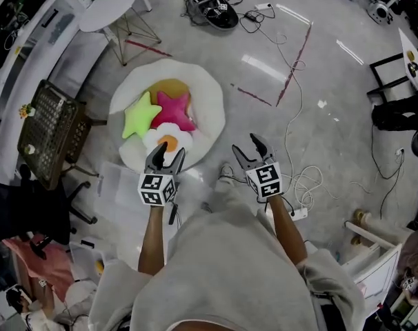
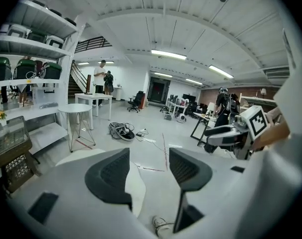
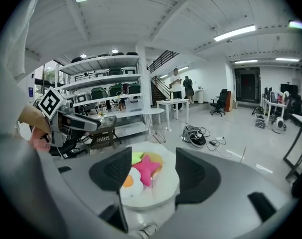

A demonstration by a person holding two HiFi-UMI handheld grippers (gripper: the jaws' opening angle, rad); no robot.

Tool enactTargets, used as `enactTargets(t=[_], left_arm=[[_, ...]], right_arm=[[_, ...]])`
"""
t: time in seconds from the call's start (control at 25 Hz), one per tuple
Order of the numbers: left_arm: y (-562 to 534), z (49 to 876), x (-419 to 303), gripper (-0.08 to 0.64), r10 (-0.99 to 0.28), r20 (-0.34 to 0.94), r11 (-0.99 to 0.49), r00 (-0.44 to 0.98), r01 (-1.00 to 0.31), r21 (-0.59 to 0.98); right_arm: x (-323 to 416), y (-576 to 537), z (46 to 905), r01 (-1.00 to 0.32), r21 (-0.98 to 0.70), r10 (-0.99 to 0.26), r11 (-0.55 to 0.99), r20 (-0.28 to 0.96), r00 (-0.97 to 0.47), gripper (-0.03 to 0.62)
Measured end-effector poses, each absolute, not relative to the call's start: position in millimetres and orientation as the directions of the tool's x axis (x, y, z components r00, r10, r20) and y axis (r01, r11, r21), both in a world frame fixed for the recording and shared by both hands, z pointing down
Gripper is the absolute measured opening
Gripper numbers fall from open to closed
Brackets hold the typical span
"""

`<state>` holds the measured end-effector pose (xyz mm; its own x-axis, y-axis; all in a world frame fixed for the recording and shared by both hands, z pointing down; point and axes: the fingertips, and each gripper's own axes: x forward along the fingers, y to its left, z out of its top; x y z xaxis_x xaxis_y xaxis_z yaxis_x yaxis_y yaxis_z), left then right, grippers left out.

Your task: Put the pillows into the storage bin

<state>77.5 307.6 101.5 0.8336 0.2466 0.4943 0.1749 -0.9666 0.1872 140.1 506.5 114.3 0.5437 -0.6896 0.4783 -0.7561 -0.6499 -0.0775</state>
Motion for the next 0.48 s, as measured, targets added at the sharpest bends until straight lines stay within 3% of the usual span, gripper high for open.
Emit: enactTargets(t=[0.48], left_arm=[[293.6,144.0,121.8,0.232,0.171,0.575,-0.983,0.800,0.097,0.156]], right_arm=[[213.0,488.6,164.0,-0.803,-0.122,-0.725,-0.584,0.523,0.448,0.290]])
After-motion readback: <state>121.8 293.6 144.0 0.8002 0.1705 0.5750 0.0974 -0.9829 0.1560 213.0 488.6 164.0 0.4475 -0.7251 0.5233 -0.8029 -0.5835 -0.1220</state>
